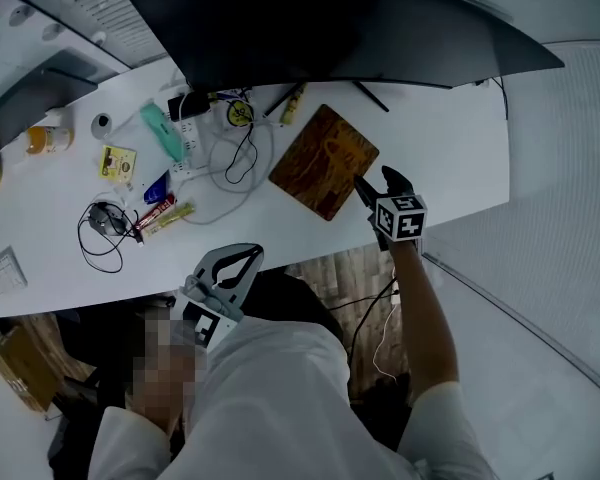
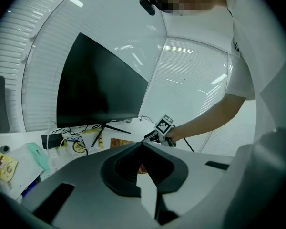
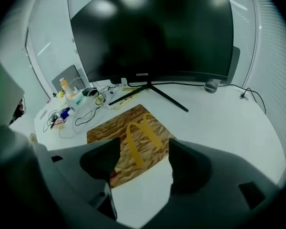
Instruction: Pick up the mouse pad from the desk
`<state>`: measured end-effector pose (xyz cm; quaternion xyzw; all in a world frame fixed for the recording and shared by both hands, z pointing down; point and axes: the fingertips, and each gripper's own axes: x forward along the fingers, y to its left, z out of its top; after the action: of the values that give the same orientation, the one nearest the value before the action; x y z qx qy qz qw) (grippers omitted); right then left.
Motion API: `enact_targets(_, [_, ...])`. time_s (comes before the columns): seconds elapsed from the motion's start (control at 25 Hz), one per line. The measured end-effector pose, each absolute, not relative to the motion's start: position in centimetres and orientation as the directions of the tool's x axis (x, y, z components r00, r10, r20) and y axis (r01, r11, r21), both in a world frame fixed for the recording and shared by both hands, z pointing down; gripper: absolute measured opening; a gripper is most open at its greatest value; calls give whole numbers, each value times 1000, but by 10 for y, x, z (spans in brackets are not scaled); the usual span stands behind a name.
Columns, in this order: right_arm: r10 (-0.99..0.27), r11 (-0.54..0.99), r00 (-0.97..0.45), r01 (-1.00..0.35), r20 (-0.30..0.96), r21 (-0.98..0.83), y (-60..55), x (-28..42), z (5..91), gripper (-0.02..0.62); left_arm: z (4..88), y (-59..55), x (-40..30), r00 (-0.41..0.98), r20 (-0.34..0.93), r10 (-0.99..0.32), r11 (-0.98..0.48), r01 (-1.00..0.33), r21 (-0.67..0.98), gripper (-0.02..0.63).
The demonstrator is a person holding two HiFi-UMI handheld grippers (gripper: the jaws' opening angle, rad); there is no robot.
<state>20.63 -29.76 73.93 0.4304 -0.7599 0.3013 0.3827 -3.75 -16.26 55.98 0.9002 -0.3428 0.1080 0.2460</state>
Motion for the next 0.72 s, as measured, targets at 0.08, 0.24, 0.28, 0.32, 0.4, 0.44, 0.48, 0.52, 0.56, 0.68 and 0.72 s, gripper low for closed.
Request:
enact_targets(0.08, [-400,448,-314,-887,861,-115,-307,211,758,311,564,-165,-39,739,370,-564,-635,-674,377,17])
enact_targets(0.24, [-365,440,-250,-895,897,-71,-326,221,782,317,572,-171,-43,735,374,-565,-627,-678,384,17])
enact_targets(0.28, [-356,441,-232,-896,905,-56,-329,224,787,321,573,-172,-44,735,373,-567,-625,-678,387,17])
enact_targets(0.32, [-346,442,-215,-896,913,-43,-331,227,793,324,574,-173,-45,733,372,-569,-620,-680,391,17])
enact_targets(0.4, [-328,440,-187,-897,926,-25,-337,233,804,332,578,-174,-47,730,374,-572,-611,-683,401,17])
enact_targets(0.44, [-319,438,-178,-898,931,-22,-340,235,808,333,579,-174,-49,729,375,-573,-607,-685,404,17])
enact_targets(0.48, [-308,438,-174,-899,935,-23,-341,237,811,334,581,-174,-51,727,378,-574,-603,-687,406,17])
enact_targets(0.52, [-298,439,-176,-898,938,-29,-343,237,813,337,583,-174,-53,724,382,-574,-598,-689,408,17])
enact_targets(0.56, [-287,440,-183,-897,940,-40,-343,237,815,337,584,-175,-56,721,387,-575,-592,-693,411,17])
enact_targets(0.68, [-260,437,-214,-895,942,-83,-344,237,816,337,588,-176,-63,709,396,-584,-572,-705,418,17])
enact_targets(0.72, [-253,441,-215,-893,943,-85,-344,237,816,337,589,-177,-65,705,399,-586,-566,-709,422,17])
